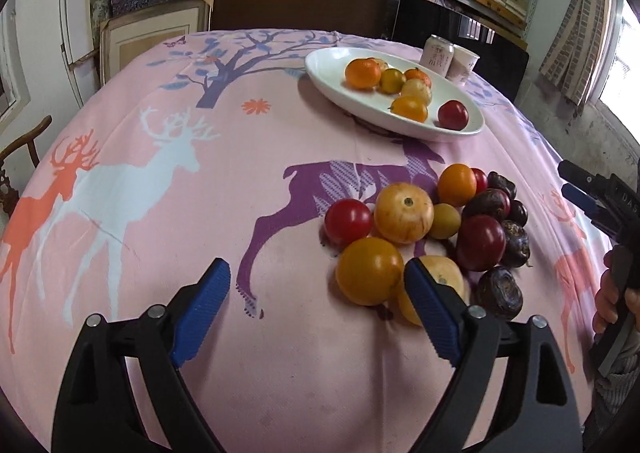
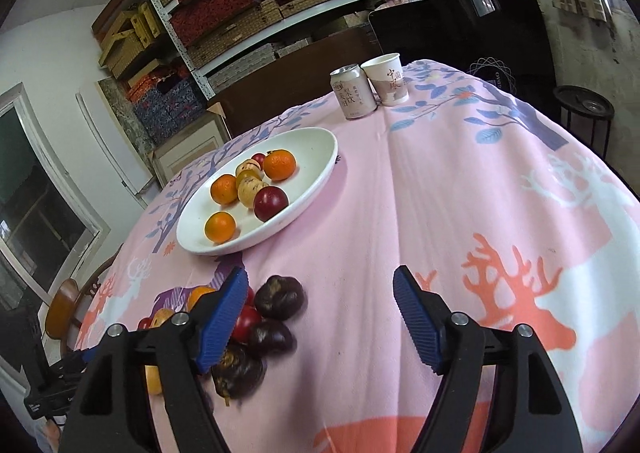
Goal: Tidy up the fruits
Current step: 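Move both open tools back to the remaining fruit cluster, then grasp the orange tomato with the left tool while the right tool grasps a dark purple fruit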
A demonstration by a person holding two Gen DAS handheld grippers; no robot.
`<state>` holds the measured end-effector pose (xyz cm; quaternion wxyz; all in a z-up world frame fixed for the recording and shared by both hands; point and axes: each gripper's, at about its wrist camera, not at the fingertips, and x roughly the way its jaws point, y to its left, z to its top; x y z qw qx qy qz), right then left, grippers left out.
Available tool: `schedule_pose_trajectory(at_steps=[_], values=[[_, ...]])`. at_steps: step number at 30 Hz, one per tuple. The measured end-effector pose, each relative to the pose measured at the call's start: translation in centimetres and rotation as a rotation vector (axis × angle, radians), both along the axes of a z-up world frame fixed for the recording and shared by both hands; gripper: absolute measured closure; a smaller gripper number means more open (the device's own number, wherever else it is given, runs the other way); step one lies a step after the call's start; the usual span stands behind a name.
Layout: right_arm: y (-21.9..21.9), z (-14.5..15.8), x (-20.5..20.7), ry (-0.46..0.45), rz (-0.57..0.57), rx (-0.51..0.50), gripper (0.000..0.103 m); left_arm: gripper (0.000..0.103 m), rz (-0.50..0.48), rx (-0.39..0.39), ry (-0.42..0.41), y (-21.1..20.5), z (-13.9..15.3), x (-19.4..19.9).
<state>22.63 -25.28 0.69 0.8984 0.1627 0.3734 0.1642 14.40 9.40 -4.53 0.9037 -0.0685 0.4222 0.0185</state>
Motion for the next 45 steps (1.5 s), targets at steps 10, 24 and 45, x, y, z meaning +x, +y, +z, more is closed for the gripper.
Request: schedule_pose_trajectory(at_steps=[10, 24, 45], values=[[0.5, -0.5, 0.0, 0.016, 0.013, -0.026, 0.026, 0.011, 0.026, 0.006, 0.016, 0.5, -0.1, 0.6], [0.6, -0.3, -0.2, 0.006, 0.032, -0.012, 0.026, 0.010, 0.043, 0.085, -0.004, 1.2, 0.3, -1.9], [0.6, -0.6, -0.1, 0.019, 0.035, -0.039, 0.026, 0.058, -0.182, -0.015, 0.067, -3.1, -1.4, 0.6]])
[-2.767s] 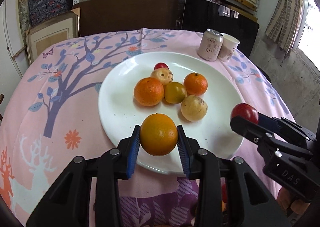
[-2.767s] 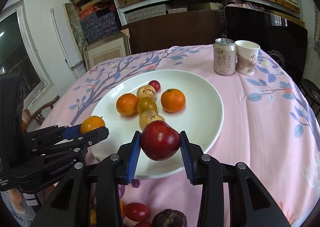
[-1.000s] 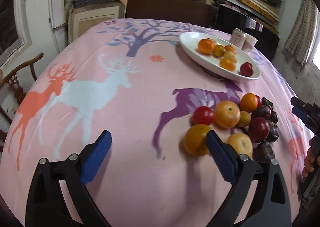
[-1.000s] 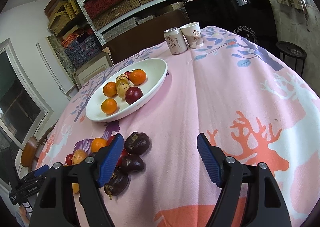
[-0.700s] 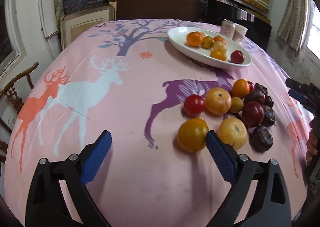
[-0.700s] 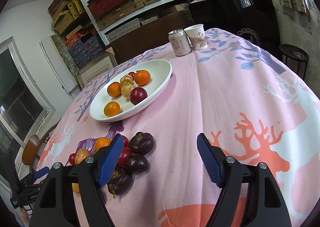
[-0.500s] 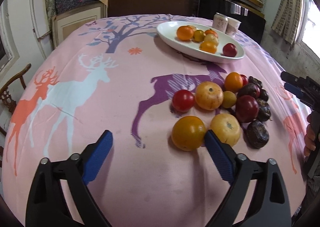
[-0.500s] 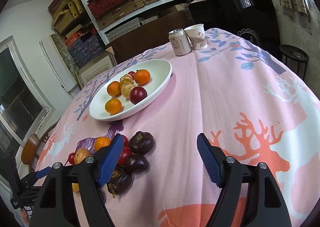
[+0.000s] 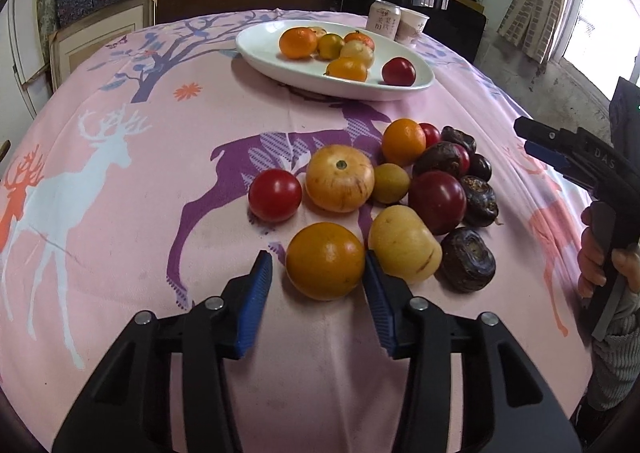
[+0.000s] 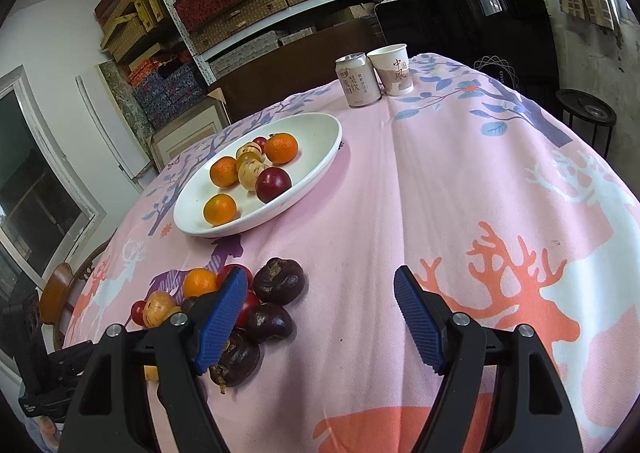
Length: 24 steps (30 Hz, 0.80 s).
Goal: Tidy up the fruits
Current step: 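Grasp the orange tomato with the left tool while the right tool grasps a dark purple fruit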
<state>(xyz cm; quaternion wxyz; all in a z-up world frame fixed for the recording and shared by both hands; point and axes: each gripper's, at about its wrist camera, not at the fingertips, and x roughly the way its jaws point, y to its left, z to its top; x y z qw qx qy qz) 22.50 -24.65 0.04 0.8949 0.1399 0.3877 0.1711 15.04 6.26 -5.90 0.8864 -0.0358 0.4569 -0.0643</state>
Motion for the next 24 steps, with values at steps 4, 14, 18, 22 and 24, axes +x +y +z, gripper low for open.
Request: schedule_pose_trajectory(at_steps=[4, 14, 18, 22, 24], values=[[0.1, 0.1, 0.0, 0.003, 0.002, -0.003, 0.026, 0.066, -0.007, -0.011, -0.009, 0.1, 0.2, -0.3], [3.3, 1.1, -5.3, -0.037, 0.209, -0.026, 0.026, 0.066, 0.127, -0.045, -0.032, 2.9, 0.7, -0.8], [6.5, 0.4, -7.9, 0.003, 0.337, -0.079, 0.026, 0.066, 0.126, -0.046, -0.013, 3.0, 0.3, -0.5], [10.1, 0.0, -8.7, 0.018, 0.414, -0.187, 0.031, 0.066, 0.131, -0.058, -0.004, 3.2, 0.1, -0.5], [11.3, -0.3, -8.3, 0.034, 0.429, -0.210, 0.037, 0.066, 0.131, -0.055, -0.003, 3.1, 0.1, -0.5]])
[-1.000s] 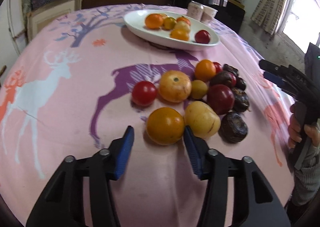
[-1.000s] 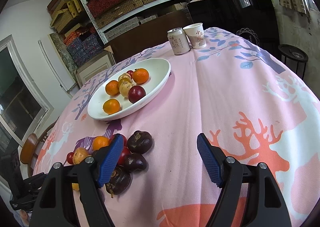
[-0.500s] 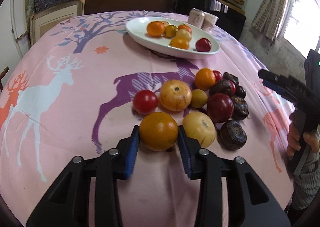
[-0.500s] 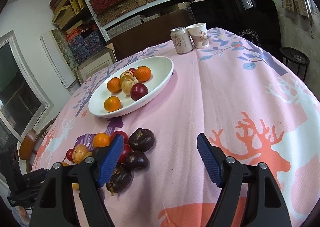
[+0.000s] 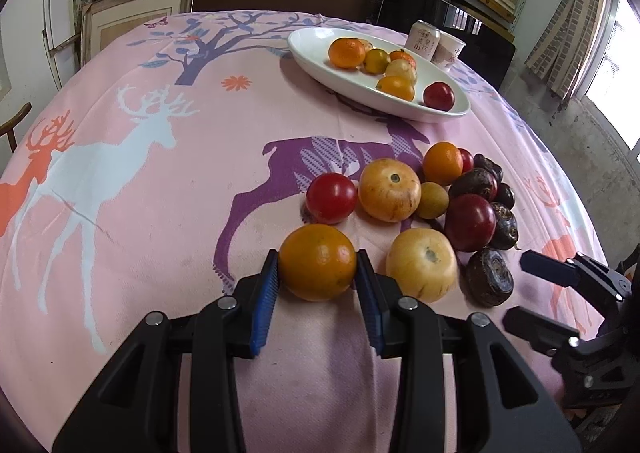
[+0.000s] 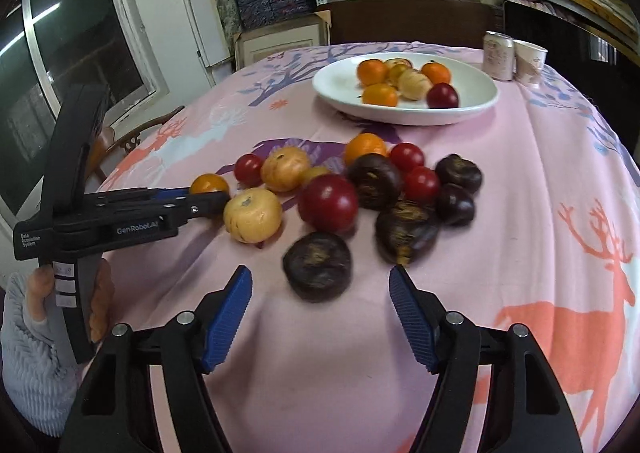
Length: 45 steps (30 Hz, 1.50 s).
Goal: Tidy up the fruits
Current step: 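Grasp the orange tomato with the left tool while the right tool grasps a dark purple fruit, then carry the orange tomato and dark purple fruit to the plate and release both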
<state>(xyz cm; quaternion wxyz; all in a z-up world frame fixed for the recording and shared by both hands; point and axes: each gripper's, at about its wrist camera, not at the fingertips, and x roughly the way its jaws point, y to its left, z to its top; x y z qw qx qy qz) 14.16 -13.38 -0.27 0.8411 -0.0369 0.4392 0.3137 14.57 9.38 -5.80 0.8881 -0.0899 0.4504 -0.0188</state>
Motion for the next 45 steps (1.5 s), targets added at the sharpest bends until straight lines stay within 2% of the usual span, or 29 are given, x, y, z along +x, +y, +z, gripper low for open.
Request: schedule_pose_trajectory(at_steps=[2, 5, 7, 11, 18, 21, 23, 27, 31, 37, 41, 42, 43, 45], values=[[0.8, -0.4, 0.6, 0.021, -0.004, -0.031, 0.050, 0.065, 0.000, -0.003, 0.002, 0.0, 0.0, 0.0], [1.3, -1.1, 1.5, 0.062, -0.018, -0.054, 0.058, 0.064, -0.001, -0.001, 0.003, -0.1, 0.0, 0.1], [1.6, -1.0, 1.4, 0.056, -0.024, -0.062, 0.061, 0.064, -0.002, 0.002, 0.003, -0.1, -0.1, 0.1], [1.9, -1.0, 1.3, 0.043, -0.022, -0.079, 0.062, 0.066, -0.008, -0.002, 0.002, -0.2, -0.2, 0.1], [-0.5, -0.7, 1.1, 0.078, -0.044, 0.046, 0.062, 0.066, -0.013, -0.007, -0.037, -0.3, 0.4, -0.5], [-2.1, 0.4, 1.0, 0.057, -0.051, 0.090, 0.062, 0.066, -0.014, -0.012, -0.067, -0.1, 1.6, -0.7], [-3.1, 2.2, 1.7, 0.012, -0.069, 0.105, 0.062, 0.066, -0.015, -0.016, -0.084, 0.3, 2.7, -0.1], [-4.3, 5.7, 5.6, -0.058, -0.131, 0.131, 0.062, 0.066, -0.004, 0.002, -0.118, 0.5, 5.8, 3.8], [-4.0, 7.2, 10.9, -0.077, -0.184, 0.145, 0.062, 0.066, -0.008, -0.005, -0.131, 0.0, 7.4, 9.0], [-3.7, 5.7, 19.2, -0.061, -0.280, 0.147, 0.062, 0.066, -0.015, -0.031, -0.102, -1.6, 6.3, 16.6], [-3.6, 3.8, 22.4, -0.030, -0.304, 0.151, 0.060, 0.066, -0.002, -0.009, -0.064, -1.7, 4.6, 19.6], [-3.7, 3.3, 22.8, -0.030, -0.312, 0.172, 0.059, 0.060, 0.006, -0.004, -0.062, -1.5, 4.3, 20.1], [-3.7, 3.0, 23.0, -0.034, -0.311, 0.171, 0.054, 0.046, 0.006, 0.002, -0.064, -1.4, 4.1, 20.3], [-3.6, 2.7, 23.1, -0.065, -0.304, 0.136, 0.050, 0.033, -0.003, 0.015, -0.081, -1.3, 4.0, 20.6]])
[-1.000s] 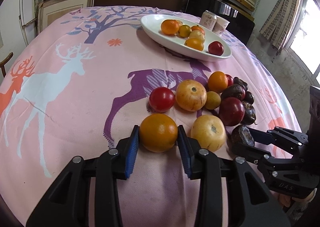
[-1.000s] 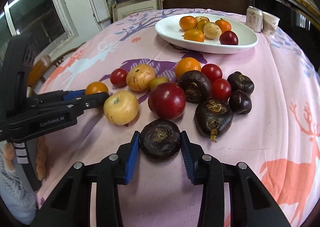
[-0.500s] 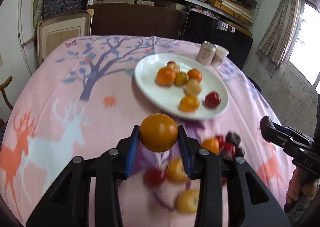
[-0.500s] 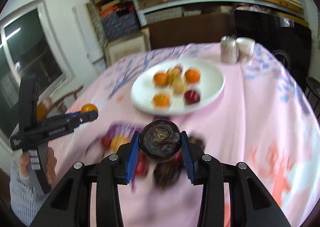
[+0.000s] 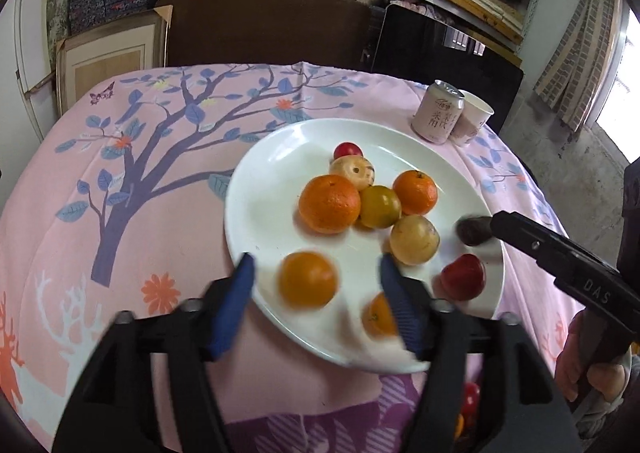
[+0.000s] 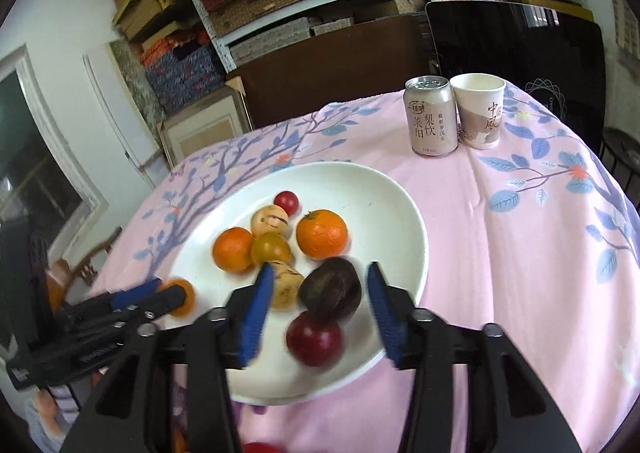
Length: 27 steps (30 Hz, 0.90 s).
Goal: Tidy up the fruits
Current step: 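Carry the orange tomato and dark purple fruit to the plate and release both, then move both open tools back to the remaining fruit cluster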
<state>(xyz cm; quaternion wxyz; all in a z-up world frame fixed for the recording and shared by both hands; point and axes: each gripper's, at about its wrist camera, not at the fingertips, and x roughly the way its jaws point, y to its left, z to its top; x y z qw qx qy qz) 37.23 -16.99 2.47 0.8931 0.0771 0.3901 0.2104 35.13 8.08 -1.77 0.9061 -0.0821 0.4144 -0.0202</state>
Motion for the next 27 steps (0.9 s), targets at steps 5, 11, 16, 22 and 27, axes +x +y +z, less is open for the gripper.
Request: schedule_pose_trajectory(at_steps=[5, 11, 16, 22, 27], values=[[-0.5, -0.3, -0.3, 0.001, -0.013, 0.021, 0.043, 0.032, -0.016, -0.036, 0.015, 0.2, -0.2, -0.2], [-1.3, 0.0, -2.1, -0.014, -0.021, 0.022, 0.039, 0.028, -0.020, -0.017, -0.011, 0.0, 0.7, -2.3], [-2.1, 0.3, -4.2, -0.027, -0.016, 0.048, 0.039, 0.019, -0.014, -0.001, -0.036, 0.1, 1.0, -5.3], [-3.7, -0.4, -7.7, -0.006, -0.046, 0.077, 0.031, 0.017, 0.019, 0.015, -0.019, 1.1, 0.0, -9.0], [-5.4, -0.4, -10.7, -0.025, -0.082, 0.119, 0.025, 0.009, 0.099, -0.014, -0.017, 3.2, -0.6, -12.4]])
